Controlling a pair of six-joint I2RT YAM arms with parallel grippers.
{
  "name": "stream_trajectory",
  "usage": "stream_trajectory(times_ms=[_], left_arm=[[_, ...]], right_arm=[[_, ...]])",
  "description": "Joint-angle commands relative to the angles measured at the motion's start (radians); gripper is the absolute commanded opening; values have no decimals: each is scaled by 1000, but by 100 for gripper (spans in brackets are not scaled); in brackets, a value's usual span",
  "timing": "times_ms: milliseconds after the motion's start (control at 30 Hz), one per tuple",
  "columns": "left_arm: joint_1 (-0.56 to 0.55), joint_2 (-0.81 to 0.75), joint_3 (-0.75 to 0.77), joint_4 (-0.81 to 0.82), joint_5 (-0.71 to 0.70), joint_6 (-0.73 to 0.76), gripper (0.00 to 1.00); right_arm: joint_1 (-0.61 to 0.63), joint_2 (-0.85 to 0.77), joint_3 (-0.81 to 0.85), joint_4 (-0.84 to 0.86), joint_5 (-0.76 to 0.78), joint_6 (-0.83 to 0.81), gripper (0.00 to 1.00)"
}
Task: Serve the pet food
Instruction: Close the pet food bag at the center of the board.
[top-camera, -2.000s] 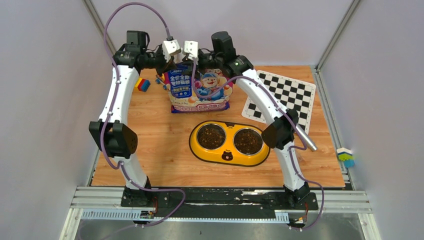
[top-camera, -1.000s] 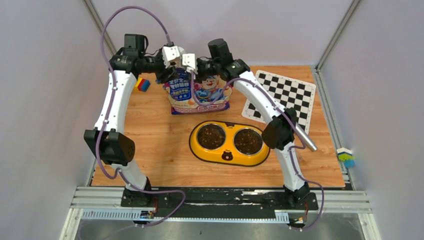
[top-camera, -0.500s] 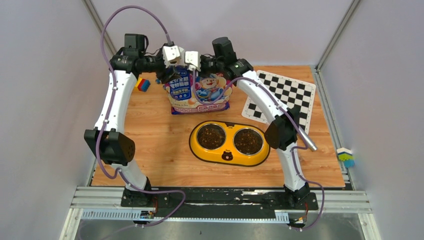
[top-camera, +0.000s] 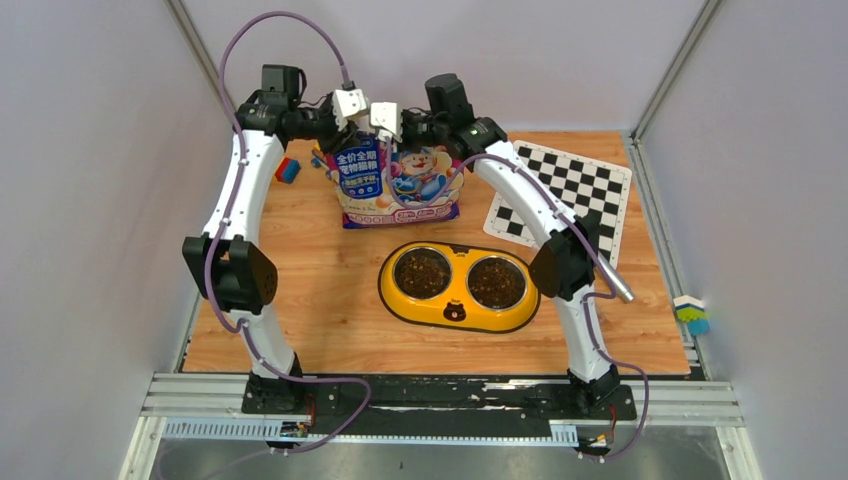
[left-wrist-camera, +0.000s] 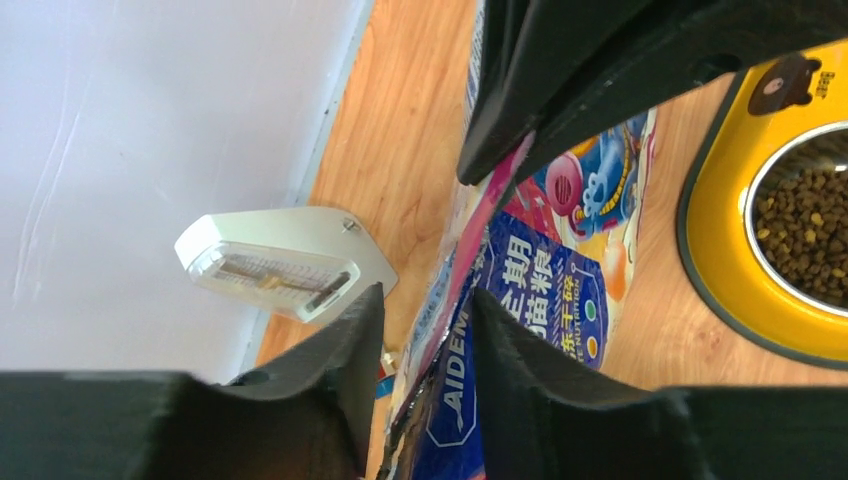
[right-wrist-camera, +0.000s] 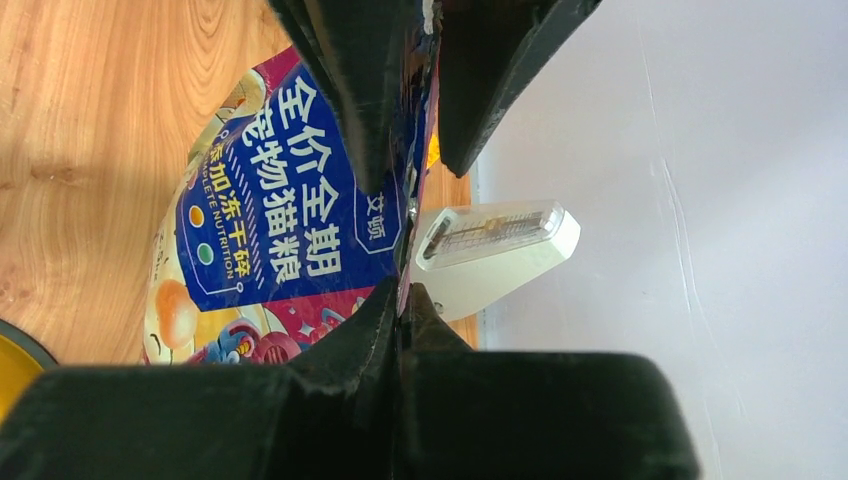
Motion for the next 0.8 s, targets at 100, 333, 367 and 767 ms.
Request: stream_trajectory(times_ms=[100, 333, 367, 767], left_arm=[[-8, 8, 68, 63, 6, -38, 21], [-8, -25, 19, 145, -24, -129, 0], [-8, -34, 16, 142, -19, -132, 0], [-11, -31, 85, 51, 90, -115, 72]], right_arm=[[-1, -36, 22, 105, 69, 8, 0], [-1, -42, 40, 158, 116, 118, 0], [-1, -41, 46, 151, 110, 132, 0], [-4, -60, 21, 118, 92, 132, 45]])
